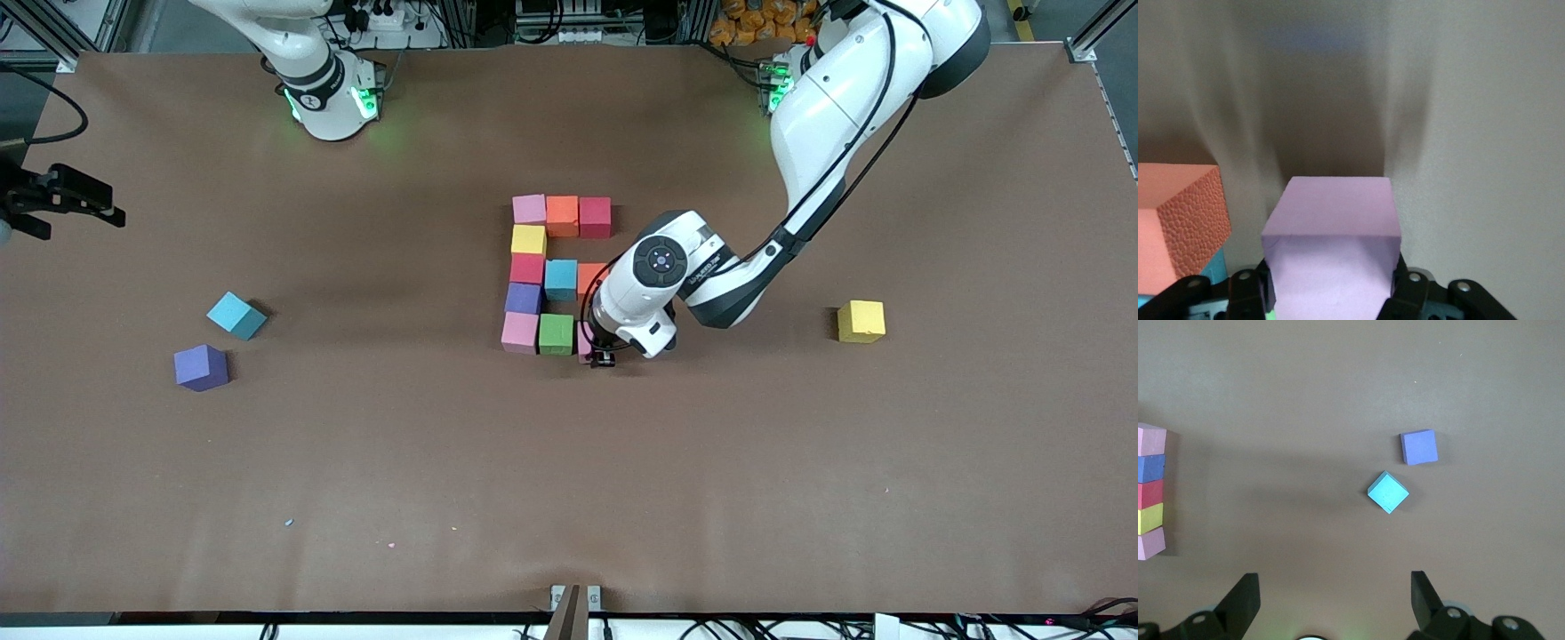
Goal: Arrange 11 blocks into digit 3
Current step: 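Lower the pink cube beside the green cube with the left gripper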
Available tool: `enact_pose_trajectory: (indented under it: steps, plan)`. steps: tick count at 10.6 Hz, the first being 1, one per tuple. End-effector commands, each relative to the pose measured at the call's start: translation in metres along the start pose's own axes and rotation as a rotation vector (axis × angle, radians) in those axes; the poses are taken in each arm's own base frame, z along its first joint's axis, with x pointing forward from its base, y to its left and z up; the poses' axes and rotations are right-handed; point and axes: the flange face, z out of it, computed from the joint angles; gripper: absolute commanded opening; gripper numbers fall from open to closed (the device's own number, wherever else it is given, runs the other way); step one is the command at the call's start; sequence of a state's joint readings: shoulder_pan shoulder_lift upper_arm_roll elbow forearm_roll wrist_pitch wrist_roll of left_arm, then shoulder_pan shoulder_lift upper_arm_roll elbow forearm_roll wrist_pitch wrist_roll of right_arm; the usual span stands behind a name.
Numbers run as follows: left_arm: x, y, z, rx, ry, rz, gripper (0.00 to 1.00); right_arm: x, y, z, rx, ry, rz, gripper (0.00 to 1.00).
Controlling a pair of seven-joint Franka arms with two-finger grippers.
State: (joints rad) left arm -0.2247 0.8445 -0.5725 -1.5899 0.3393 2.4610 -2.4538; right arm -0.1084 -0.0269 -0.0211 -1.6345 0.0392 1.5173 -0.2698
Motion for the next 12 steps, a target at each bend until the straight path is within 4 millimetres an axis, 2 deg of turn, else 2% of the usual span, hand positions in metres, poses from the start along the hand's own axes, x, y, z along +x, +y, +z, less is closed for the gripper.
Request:
enact_pose_trajectory:
  steps: [1, 7, 10, 12]
  plan:
    - [0.000, -0.003, 0.005, -0.013, 0.009, 0.017, 0.10, 0.001, 0.002, -0.004, -0.008, -0.005, 0.010, 1.00]
    - [-0.007, -0.012, 0.015, -0.003, 0.005, 0.042, 0.11, 0.001, 0.002, -0.004, -0.008, -0.005, 0.010, 1.00]
    - [-0.007, -0.012, 0.017, -0.001, 0.004, 0.053, 0.14, 0.001, 0.002, -0.004, -0.008, -0.005, 0.010, 1.00]
    - [-0.006, -0.012, 0.018, 0.000, 0.004, 0.052, 0.21, 0.001, 0.002, -0.004, -0.008, -0.005, 0.010, 1.00]
